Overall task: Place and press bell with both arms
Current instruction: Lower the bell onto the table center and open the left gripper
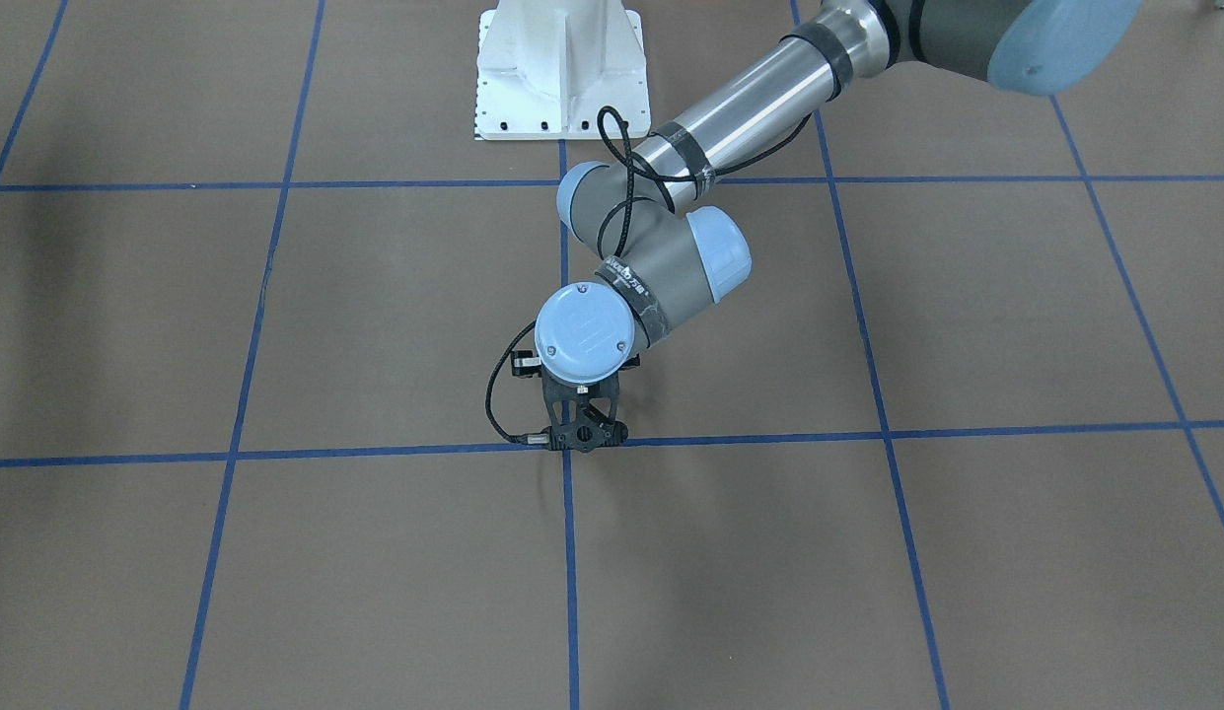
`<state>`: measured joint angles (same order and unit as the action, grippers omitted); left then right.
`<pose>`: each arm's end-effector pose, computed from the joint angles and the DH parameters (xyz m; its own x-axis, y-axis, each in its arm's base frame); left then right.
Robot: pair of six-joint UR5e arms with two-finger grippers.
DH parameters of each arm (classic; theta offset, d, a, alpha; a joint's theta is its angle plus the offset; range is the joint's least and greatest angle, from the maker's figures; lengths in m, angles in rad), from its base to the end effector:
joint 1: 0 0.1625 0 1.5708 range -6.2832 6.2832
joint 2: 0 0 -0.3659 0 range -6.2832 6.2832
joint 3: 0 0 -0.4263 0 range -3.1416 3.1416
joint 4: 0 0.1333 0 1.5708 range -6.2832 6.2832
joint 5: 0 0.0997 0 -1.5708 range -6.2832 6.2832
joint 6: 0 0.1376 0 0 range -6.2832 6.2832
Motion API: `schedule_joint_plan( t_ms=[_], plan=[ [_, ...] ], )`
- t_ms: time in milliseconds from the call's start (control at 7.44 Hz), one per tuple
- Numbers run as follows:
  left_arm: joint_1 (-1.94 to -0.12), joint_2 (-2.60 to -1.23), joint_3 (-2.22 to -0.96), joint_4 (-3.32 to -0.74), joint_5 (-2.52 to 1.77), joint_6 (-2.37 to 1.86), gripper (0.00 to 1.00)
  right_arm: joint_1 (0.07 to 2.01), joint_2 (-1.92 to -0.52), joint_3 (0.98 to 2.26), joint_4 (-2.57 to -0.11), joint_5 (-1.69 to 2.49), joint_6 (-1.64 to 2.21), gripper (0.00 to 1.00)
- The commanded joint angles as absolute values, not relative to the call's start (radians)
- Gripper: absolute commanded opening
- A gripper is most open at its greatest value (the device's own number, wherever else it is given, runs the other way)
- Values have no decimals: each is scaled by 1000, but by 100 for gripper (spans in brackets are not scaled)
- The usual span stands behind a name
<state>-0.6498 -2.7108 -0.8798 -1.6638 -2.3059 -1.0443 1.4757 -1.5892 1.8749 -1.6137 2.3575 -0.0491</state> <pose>0.6556 -0.5497 0.1663 0.6768 -0.0461 -0.7347 -0.1929 0.9520 -0.2375 -0.0139 -0.5235 0.4785 0.6815 -0.2837 0.6746 0.1258 0.9535 0.2739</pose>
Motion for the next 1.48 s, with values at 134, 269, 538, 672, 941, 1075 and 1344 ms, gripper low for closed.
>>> schedule_joint_plan(
  t_ms=[134, 269, 538, 672, 941, 1075, 1344],
  plan=[
    [-644, -2712, -870, -1706, -2295, -1045, 89, 1474, -1589, 1876, -1614, 2358, -48, 100],
    [-646, -2712, -870, -1721, -2281, -1046, 100, 1476, -1588, 1876, -1614, 2358, -48, 100],
    [-652, -2712, -877, -1729, -2278, -1060, 100, 1476, -1577, 1875, -1614, 2356, -49, 100],
    [-666, -2711, -902, -1717, -2275, -1063, 100, 1476, -1575, 1876, -1614, 2356, -48, 100],
    [-745, -2680, -1035, -1545, -2273, -1021, 100, 1474, -1534, 1884, -1618, 2350, 44, 100],
    [-782, -2646, -1157, -1452, -2276, -935, 100, 1450, -1513, 1881, -1624, 2353, 55, 100],
    [-863, -2483, -1407, -1396, -2273, -861, 100, 1402, -1502, 1888, -1614, 2381, 81, 100]
  ],
)
